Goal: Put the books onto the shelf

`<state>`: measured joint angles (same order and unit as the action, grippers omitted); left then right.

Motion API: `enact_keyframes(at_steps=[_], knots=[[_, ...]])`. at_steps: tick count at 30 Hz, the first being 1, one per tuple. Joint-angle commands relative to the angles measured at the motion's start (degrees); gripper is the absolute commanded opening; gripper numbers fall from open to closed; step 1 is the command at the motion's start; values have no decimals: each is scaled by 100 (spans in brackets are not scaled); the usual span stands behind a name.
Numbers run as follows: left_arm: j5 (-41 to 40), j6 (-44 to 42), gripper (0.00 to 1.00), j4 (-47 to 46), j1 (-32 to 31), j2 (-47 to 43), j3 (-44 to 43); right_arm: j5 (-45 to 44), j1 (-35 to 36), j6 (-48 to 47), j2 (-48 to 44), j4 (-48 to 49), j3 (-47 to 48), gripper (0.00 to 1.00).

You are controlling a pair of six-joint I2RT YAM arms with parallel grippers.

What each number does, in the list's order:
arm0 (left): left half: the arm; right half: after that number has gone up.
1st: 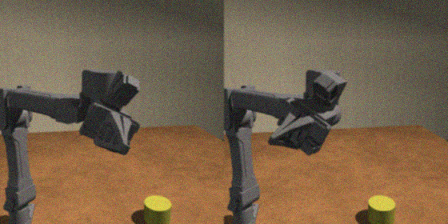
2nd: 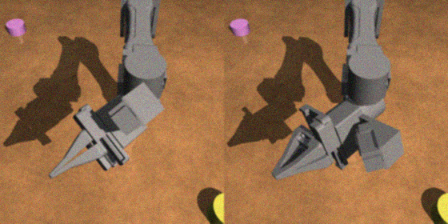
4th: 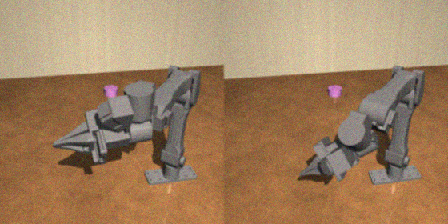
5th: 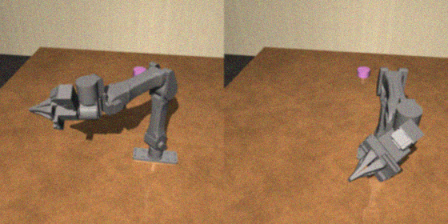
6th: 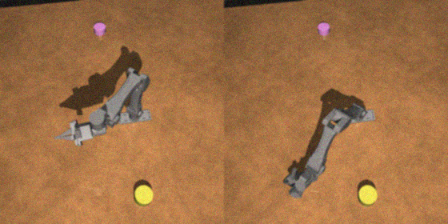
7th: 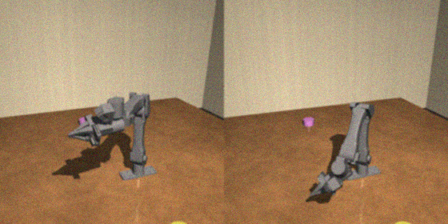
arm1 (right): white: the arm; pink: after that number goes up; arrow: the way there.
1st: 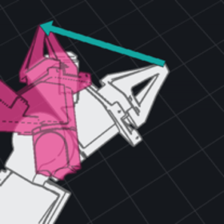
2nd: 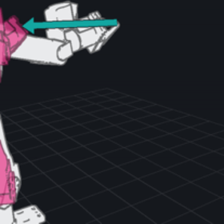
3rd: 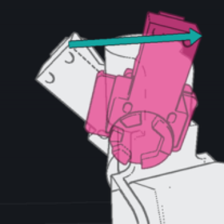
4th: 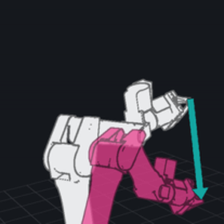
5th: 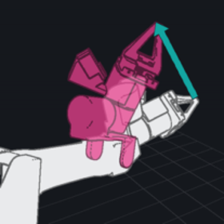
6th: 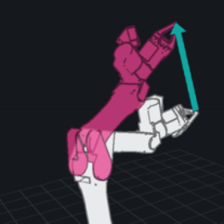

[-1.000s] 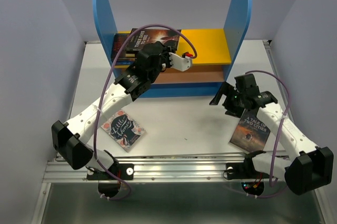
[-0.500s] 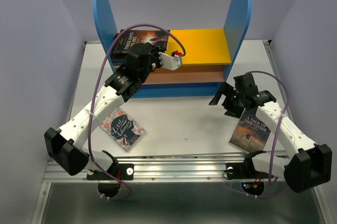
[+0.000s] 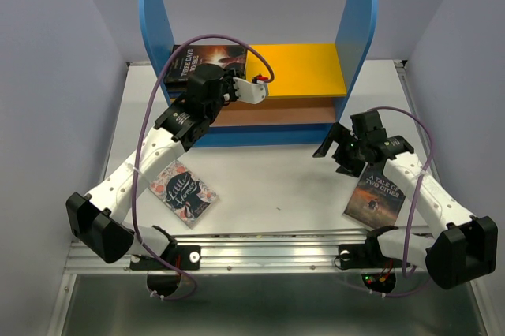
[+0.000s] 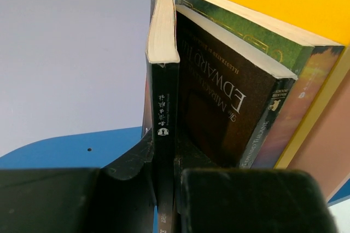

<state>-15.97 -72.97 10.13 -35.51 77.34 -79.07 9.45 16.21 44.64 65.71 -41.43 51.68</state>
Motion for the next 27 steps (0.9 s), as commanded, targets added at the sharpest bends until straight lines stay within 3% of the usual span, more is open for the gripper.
enact_keyframes(at_steps=[1,3,9,13,27], knots=[[67,213,12,128,79,-114,-249,-84,5,27,-138,267,35,100],[94,204,26,191,79,-158,-241,-93,5,36,-129,267,35,100],[-205,160,35,6,114,-184,-91,-75,5,62,-94,267,35,100],[14,292,48,365,123,-184,-328,-58,5,88,-129,276,17,100],[647,415,66,1580,114,-299,-1172,-58,5,62,-120,302,-35,100]])
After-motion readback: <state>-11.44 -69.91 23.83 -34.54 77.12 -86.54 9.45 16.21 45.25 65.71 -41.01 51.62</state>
